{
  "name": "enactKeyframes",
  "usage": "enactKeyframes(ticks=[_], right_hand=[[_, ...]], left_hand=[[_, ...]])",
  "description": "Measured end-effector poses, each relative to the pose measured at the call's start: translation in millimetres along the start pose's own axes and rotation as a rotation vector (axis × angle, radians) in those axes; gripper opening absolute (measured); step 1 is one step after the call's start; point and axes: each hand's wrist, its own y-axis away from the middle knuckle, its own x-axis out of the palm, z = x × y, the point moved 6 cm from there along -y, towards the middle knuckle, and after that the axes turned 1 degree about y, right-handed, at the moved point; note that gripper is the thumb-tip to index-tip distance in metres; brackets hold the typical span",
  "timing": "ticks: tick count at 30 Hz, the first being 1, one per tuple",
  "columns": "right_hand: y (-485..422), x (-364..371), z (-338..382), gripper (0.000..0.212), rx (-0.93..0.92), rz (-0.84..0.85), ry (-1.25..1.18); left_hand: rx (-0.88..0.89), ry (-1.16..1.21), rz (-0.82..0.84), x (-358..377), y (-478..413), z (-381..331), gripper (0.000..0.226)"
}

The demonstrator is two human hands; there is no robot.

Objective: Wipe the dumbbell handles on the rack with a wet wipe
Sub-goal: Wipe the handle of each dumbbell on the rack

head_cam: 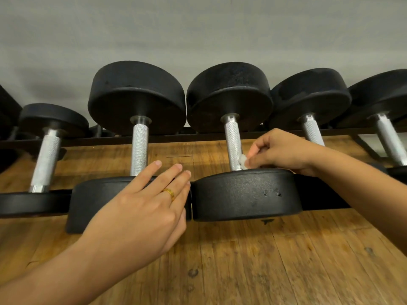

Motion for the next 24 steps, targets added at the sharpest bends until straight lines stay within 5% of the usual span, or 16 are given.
enactKeyframes(ticks=[5, 11, 24], right_hand=[[-12.9, -18.2, 8.6, 0.003, -0.133, -0.292, -0.141], [-26.7, -24.4, 26.2, 0.008, -0.338, -0.694, 0.032], [-15.3, -15.6, 23.5, 0.023, -0.379, -0.535, 0.183]], left_hand=[[0.008, -0.002, -0.011, 1.1, -0.3, -0.1, 0.056], [0.011, 0.008, -0.028, 0.6, -1.2, -0.2, 0.054], [0.012, 0.022, -0.053, 2.4, -0.7, 1.0, 0.053]])
